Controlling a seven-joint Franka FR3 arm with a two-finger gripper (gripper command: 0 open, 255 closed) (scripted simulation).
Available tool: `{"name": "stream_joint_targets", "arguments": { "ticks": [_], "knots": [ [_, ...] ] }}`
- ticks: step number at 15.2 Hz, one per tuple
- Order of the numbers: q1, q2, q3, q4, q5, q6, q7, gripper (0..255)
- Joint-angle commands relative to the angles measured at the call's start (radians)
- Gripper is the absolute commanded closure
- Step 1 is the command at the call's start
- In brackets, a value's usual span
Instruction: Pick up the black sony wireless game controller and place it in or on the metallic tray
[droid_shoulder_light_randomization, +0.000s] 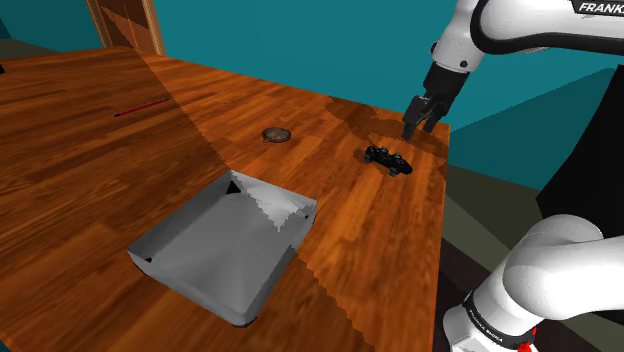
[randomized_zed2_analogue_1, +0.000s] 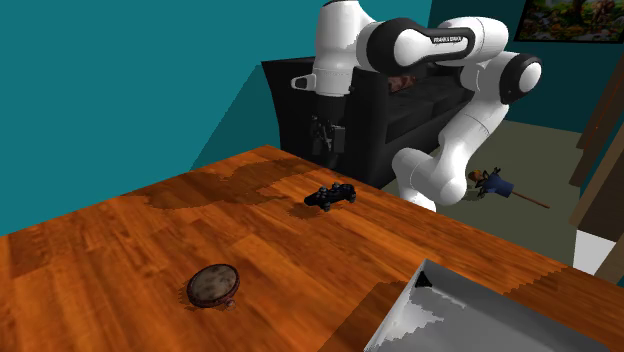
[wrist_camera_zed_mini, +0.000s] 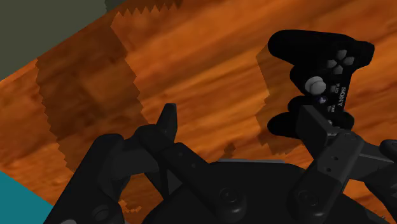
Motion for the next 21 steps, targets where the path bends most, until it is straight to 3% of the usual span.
{"name": "stream_joint_targets", "arguments": {
  "ticks": [1, 7, 15, 21],
  "knots": [
    [0.0, 0.0, 0.0, 0.0, 0.0, 0.0, 0.0, 0],
    [0.067, 0.131, 0.128, 0.086, 0.049, -0.087, 0.088, 0],
    [0.073, 0.122, 0.138, -0.022, 0.057, 0.007, 0.09, 0],
    [0.073, 0.122, 0.138, -0.022, 0.057, 0.007, 0.09, 0]
  ]
}}
